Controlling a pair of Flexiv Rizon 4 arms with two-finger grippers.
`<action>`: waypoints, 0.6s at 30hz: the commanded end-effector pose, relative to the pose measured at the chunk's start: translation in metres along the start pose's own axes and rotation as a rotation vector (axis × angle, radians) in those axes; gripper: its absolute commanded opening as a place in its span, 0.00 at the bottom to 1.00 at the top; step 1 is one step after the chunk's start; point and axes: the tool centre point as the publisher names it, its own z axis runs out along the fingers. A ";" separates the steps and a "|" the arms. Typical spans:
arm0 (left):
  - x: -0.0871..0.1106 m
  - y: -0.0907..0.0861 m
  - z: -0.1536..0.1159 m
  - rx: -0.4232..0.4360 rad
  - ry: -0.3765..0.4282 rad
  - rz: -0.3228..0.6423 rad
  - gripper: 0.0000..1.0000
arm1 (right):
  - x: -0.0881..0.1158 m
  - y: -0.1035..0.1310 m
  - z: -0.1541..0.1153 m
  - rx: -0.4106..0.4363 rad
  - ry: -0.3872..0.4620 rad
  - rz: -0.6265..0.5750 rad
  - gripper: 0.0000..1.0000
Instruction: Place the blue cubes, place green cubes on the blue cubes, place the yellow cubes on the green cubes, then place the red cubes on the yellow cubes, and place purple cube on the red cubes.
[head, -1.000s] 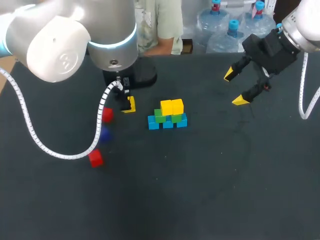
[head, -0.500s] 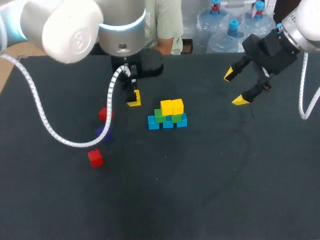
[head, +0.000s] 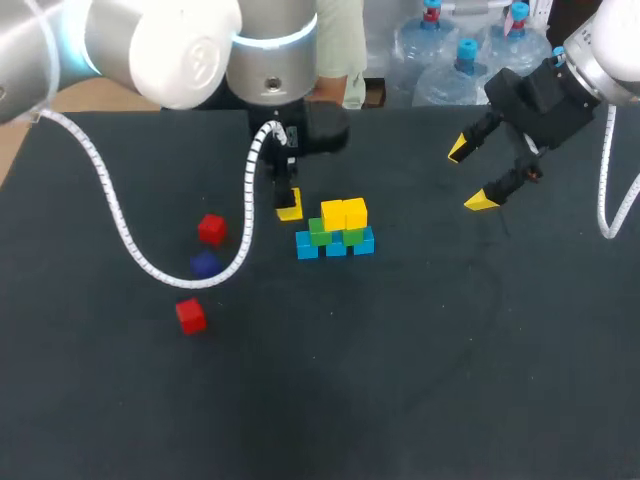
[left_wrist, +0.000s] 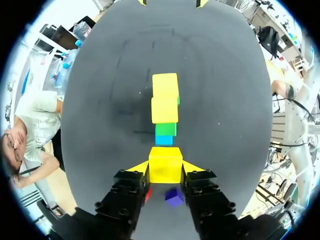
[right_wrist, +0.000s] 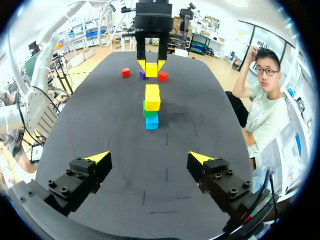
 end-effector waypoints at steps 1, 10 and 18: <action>-0.006 0.002 0.003 0.014 0.009 0.004 0.00 | 0.000 0.000 0.000 0.000 -0.001 -0.001 1.00; -0.015 0.002 0.010 0.044 0.046 0.017 0.00 | 0.000 0.000 0.000 0.000 -0.001 -0.001 1.00; -0.016 0.002 0.013 0.048 0.049 0.014 0.00 | 0.000 0.000 0.000 0.000 -0.001 -0.001 1.00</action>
